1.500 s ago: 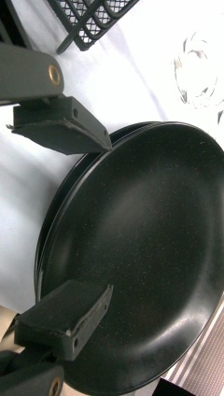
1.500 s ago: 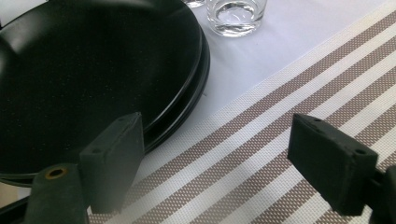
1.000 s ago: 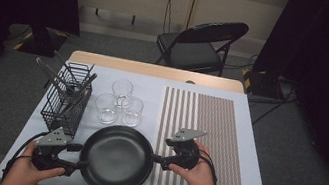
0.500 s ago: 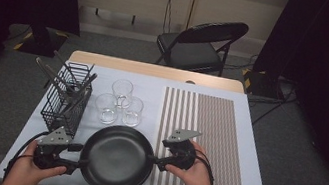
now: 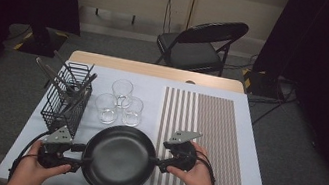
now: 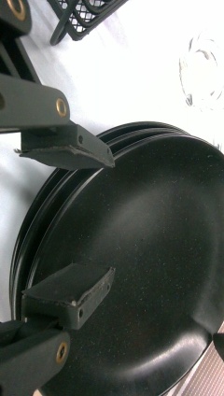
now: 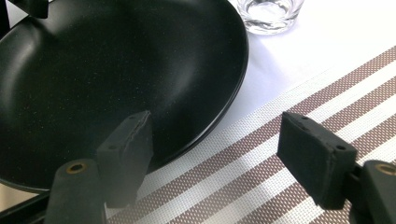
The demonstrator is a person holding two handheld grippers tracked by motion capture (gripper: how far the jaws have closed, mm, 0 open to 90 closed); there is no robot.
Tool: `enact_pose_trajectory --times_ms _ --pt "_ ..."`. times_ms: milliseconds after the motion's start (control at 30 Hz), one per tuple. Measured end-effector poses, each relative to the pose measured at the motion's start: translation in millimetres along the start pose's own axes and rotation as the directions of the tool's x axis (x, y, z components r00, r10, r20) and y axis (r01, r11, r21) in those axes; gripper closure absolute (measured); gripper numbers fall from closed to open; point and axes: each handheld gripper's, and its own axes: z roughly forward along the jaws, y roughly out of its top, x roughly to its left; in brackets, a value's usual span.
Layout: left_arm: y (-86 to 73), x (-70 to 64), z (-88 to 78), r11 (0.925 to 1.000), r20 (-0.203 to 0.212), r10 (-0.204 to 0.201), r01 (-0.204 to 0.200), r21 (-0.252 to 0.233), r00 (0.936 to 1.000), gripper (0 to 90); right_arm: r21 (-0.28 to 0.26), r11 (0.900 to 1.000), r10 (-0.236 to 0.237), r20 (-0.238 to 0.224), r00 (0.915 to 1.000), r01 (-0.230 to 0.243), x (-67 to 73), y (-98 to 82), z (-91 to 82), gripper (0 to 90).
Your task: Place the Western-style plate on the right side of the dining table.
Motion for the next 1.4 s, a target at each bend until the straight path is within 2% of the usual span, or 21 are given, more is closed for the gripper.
enact_pose_trajectory --times_ms 333,467,667,867,1133,1400 --pt "0.6 -2.9 0.5 0.9999 -0.021 0.013 -0.013 0.006 0.9997 42.5 0.004 1.000 -0.014 0.000 0.9999 0.014 2.7 -0.9 1.0 25.8" --pt "-0.6 -2.6 0.7 1.0000 -0.020 0.001 -0.001 -0.005 0.9998 42.5 0.016 1.000 -0.015 0.004 0.9999 0.015 3.1 -2.1 3.2 25.8" --pt "0.2 -3.2 0.9 0.9998 -0.025 0.017 -0.017 0.002 0.9995 42.9 0.018 0.999 -0.027 0.003 0.9996 0.027 4.4 -3.1 4.3 26.4" --pt "1.3 -4.7 1.1 0.9988 -0.042 0.047 -0.047 0.011 0.9980 43.9 0.019 1.000 -0.019 0.004 0.9998 0.019 4.6 -3.9 4.3 26.7" --pt "1.9 -4.4 1.5 0.9989 -0.043 0.046 -0.046 0.011 0.9980 45.1 0.018 1.000 0.002 -0.007 1.0000 -0.001 3.9 -5.2 4.2 26.7" --pt "3.4 -5.8 2.6 0.9987 -0.052 0.047 -0.046 0.020 0.9975 45.5 0.024 1.000 -0.002 -0.007 1.0000 0.003 6.5 -5.2 5.6 27.0"
